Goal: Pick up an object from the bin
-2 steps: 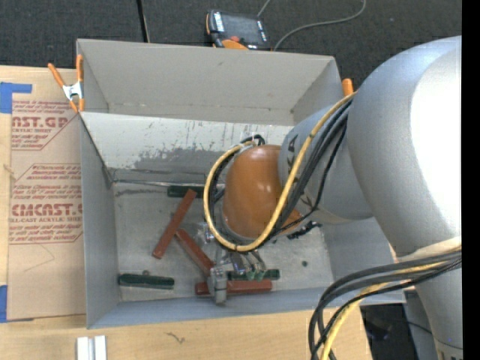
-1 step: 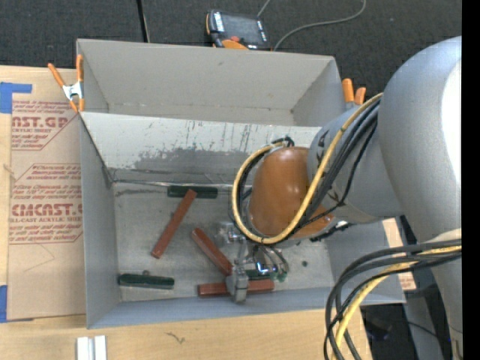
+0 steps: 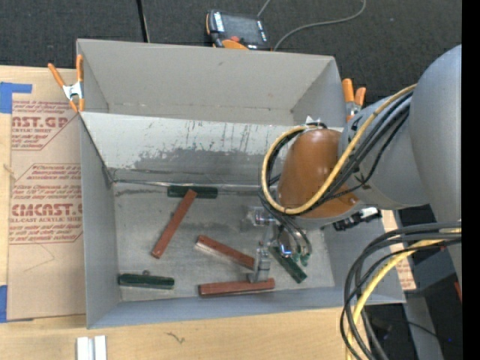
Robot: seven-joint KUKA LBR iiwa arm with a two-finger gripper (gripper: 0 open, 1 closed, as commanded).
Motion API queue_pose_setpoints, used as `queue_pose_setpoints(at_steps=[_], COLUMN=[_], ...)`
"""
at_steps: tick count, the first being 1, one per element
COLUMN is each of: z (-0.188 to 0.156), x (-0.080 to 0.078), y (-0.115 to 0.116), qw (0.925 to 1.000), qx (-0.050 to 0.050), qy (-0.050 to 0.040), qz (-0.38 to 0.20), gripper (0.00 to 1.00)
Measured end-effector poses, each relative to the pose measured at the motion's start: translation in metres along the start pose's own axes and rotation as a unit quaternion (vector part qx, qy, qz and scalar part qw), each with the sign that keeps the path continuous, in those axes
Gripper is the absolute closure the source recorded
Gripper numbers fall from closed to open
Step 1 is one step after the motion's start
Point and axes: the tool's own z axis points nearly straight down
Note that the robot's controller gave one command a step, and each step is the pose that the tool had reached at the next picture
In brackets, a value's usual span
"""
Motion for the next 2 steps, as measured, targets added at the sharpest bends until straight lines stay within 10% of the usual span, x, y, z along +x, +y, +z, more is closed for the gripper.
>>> queue_pose_setpoints(at_steps=[1, 2], z=[0.000, -0.146], x=[0.001, -0.018], y=[0.002, 0.001], qw=[1.0000, 0.9988], qx=[-0.001, -0.001], qy=[0.0015, -0.0038], qz=[-0.002, -0.048], gripper=[1.00, 1.00])
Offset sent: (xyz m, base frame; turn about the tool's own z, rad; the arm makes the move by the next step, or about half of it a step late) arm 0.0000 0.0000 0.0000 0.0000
